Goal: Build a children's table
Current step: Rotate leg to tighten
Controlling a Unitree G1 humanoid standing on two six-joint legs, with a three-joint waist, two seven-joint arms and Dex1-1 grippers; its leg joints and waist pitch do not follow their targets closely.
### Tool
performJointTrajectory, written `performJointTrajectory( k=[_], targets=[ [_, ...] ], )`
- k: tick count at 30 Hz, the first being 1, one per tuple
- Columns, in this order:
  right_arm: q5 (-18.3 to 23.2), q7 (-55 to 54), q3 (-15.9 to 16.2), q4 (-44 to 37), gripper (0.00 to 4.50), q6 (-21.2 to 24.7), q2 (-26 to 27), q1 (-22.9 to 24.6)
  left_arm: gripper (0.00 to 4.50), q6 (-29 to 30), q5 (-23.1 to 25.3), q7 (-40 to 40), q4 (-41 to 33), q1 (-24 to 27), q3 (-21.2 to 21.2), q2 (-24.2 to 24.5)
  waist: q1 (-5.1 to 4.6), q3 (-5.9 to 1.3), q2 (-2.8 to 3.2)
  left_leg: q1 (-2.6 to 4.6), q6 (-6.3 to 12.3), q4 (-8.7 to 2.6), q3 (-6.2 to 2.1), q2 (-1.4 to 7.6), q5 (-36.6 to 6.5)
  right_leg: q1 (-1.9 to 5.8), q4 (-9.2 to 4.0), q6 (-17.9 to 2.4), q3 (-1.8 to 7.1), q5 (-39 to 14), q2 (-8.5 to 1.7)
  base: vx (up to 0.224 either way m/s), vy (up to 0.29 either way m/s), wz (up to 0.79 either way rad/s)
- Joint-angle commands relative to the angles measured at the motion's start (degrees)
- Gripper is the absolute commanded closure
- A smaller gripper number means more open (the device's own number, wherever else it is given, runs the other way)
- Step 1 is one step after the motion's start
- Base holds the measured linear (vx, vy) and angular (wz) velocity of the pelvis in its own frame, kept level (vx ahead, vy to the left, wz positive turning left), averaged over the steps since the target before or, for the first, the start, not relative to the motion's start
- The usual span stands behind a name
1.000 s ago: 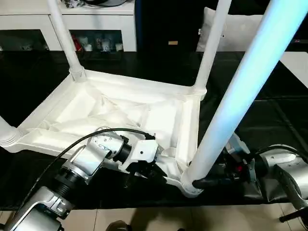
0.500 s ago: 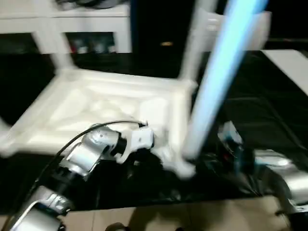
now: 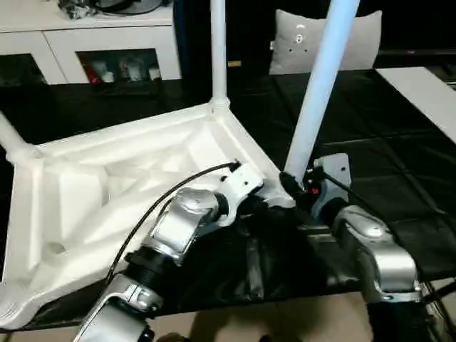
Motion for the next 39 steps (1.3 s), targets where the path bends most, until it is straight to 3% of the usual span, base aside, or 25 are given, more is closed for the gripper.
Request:
performJointTrajectory(
  k=[1,4,8,13,16,20,23,26,33,34,38,39],
  targets=[
    [2.6,3.9,3.9,-0.4,1.65,-0.6,0.1,0.4,4.5,-3.3,-2.4,-2.2,-2.0,-1.5,-1.3,-1.3,0.54,-3.73,-0.65,-0.01,2.8,-3.43,-0.42,1.32,-6.6,3.34,-4.45,-10.9,2.27,-8.5,-3.77,0.0,0.0,0.0],
    [2.2,4.6,3.9,-0.9,1.36,-0.7,-0.1,0.6,4.5,-3.7,-2.1,-3.1,-2.1,-1.4,-1.3,-0.6,0.51,-3.64,-0.6,0.01,2.74,-3.52,-0.44,1.35,-7.6,3.36,-4.56,-10.8,2.27,-9.4,-3.78,0.0,0.0,0.0],
    [2.4,16.2,5.4,-2.7,0.97,-4.7,-8.8,3.0,4.5,-7.9,-1.9,-10.6,-2.9,-0.4,-3.0,5.0,0.91,-3.64,-0.71,0.06,3.25,-3.39,-0.39,1.46,-7.9,3.56,-4.63,-10.1,2.42,-9.4,-3.84,0.0,0.0,0.0],
    [3.9,26.0,4.9,-1.7,0.57,-7.7,-16.0,3.5,4.5,-12.0,-2.5,-17.9,-3.1,-0.1,-5.0,9.2,1.2,-3.57,-0.63,0.25,3.68,-3.37,-0.34,1.62,-8.8,3.4,-4.43,-11.2,2.35,-9.3,-3.86,0.0,0.0,0.0],
    [6.7,37.4,5.2,-1.1,0.4,-7.8,-23.3,3.9,4.5,-17.4,-3.0,-25.1,-3.0,0.3,-7.0,12.9,1.82,-3.4,-0.57,0.38,4.19,-3.34,-0.3,1.88,-9.5,3.14,-4.46,-12.0,2.36,-9.8,-3.91,0.0,0.0,0.0],
    [8.7,45.9,5.8,-0.1,0.04,-8.6,-28.4,3.0,4.5,-20.3,-4.6,-33.1,-4.0,0.7,-9.0,16.0,2.94,-3.49,-0.65,0.54,4.57,-3.37,-0.31,2.15,-9.2,3.15,-4.12,-12.7,2.36,-9.1,-4.13,0.0,0.0,0.0],
    [10.2,50.3,6.6,0.0,0.04,-8.0,-30.3,2.5,4.5,-20.8,-5.2,-36.1,-4.5,0.7,-9.8,17.2,3.28,-3.42,-0.72,0.58,4.67,-3.34,-0.22,2.19,-9.4,3.11,-4.12,-13.1,2.29,-9.7,-4.18,0.0,0.0,0.0],
    [13.5,57.3,8.5,-0.6,0.38,-6.0,-32.4,2.4,4.5,-22.3,-5.9,-39.8,-4.9,0.7,-11.1,18.7,3.58,-3.49,-0.88,0.46,5.06,-3.27,-0.25,2.25,-8.7,3.2,-4.0,-13.3,2.24,-9.4,-4.22,0.0,0.0,0.0],
    [14.4,61.9,10.7,-0.2,0.91,-5.7,-33.3,2.1,4.5,-23.8,-6.3,-42.8,-5.2,0.5,-11.7,19.9,3.91,-3.48,-1.06,0.43,4.52,-3.27,-0.24,2.26,-8.8,3.04,-4.13,-12.7,2.17,-12.2,-4.29,0.0,0.0,0.0],
    [14.4,62.1,10.8,-0.2,1.16,-5.8,-33.4,2.1,4.5,-23.7,-6.4,-42.9,-5.3,0.5,-11.7,20.0,3.89,-3.48,-1.07,0.43,4.46,-3.26,-0.24,2.26,-8.8,3.02,-4.12,-12.7,2.17,-12.1,-4.27,0.0,0.0,0.0],
    [15.3,62.6,11.1,-0.3,1.34,-5.2,-33.1,1.9,4.5,-23.9,-6.5,-43.2,-5.2,0.5,-11.7,20.1,3.88,-3.5,-1.08,0.4,4.4,-3.23,-0.24,2.18,-8.5,3.06,-4.08,-12.6,2.17,-11.7,-4.22,0.0,0.0,0.0],
    [15.6,62.8,11.3,-0.2,1.55,-5.1,-33.0,1.8,4.5,-24.0,-6.6,-43.3,-5.1,0.5,-11.7,20.2,3.87,-3.51,-1.14,0.38,4.43,-3.21,-0.23,2.16,-8.4,3.07,-4.05,-12.6,2.16,-11.6,-4.19,0.0,0.0,0.0]
  ],
)
